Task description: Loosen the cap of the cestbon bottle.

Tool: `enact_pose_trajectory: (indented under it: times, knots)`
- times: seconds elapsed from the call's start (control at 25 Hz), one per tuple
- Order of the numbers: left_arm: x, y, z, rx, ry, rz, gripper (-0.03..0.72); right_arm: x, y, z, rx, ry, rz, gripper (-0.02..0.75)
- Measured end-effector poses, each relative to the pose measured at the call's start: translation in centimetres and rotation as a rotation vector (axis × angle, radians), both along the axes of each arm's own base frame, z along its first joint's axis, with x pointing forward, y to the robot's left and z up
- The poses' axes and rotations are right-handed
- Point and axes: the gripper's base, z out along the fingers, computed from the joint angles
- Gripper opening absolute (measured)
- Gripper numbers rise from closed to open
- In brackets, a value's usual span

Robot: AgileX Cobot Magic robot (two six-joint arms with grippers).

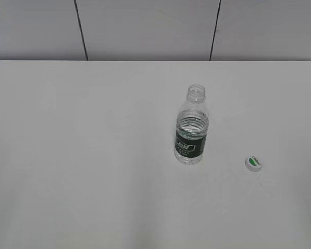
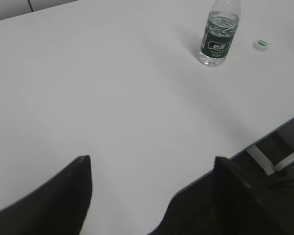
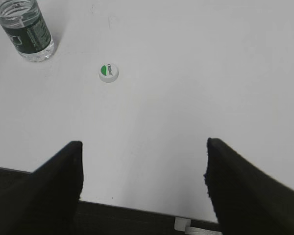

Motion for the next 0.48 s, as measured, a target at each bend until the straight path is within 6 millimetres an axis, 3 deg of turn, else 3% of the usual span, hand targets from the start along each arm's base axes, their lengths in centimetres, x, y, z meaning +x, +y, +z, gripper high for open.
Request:
enact_pose_trajectory:
  times: [0.48]
  knots:
    - [-0.68,0.64,0.06,-0.026,-0.044,0.241,0.581,-0.07,0.49,0.02,0.068,0.010,0.016,0.588]
